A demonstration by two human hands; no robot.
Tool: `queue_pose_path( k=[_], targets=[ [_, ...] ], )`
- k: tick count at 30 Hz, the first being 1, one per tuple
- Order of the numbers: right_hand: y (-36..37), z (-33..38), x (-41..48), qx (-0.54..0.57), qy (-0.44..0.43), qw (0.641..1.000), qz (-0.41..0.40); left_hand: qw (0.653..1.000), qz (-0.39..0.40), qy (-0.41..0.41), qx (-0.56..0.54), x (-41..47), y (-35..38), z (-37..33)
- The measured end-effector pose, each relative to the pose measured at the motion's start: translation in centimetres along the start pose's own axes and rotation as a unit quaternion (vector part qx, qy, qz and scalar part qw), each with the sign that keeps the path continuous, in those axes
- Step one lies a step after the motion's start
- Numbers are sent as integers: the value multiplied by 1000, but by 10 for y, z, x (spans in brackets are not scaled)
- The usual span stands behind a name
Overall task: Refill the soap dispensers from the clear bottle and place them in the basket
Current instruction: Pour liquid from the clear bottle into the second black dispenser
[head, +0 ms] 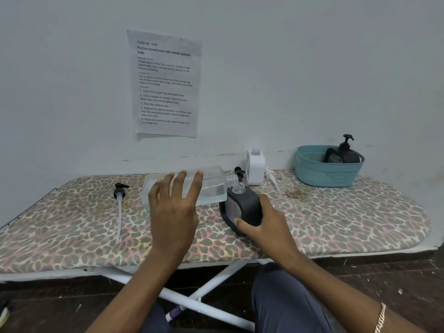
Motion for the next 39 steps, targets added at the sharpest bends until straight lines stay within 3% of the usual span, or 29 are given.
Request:
queue_pose_path(
  k=[39],
  targets=[
    [-1,1,-1,9,0,1000,11,1000,-11,13,24,0,-3,-3]
  ],
)
Point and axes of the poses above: each hand's wrist, its own x-axis towards the middle knuckle, its own y-axis out of the palm, z = x × y, the point moved 7 cm from there along x, towards the middle knuckle, and after that the axes turned 6 degrees about -y, right-handed, at the moved point
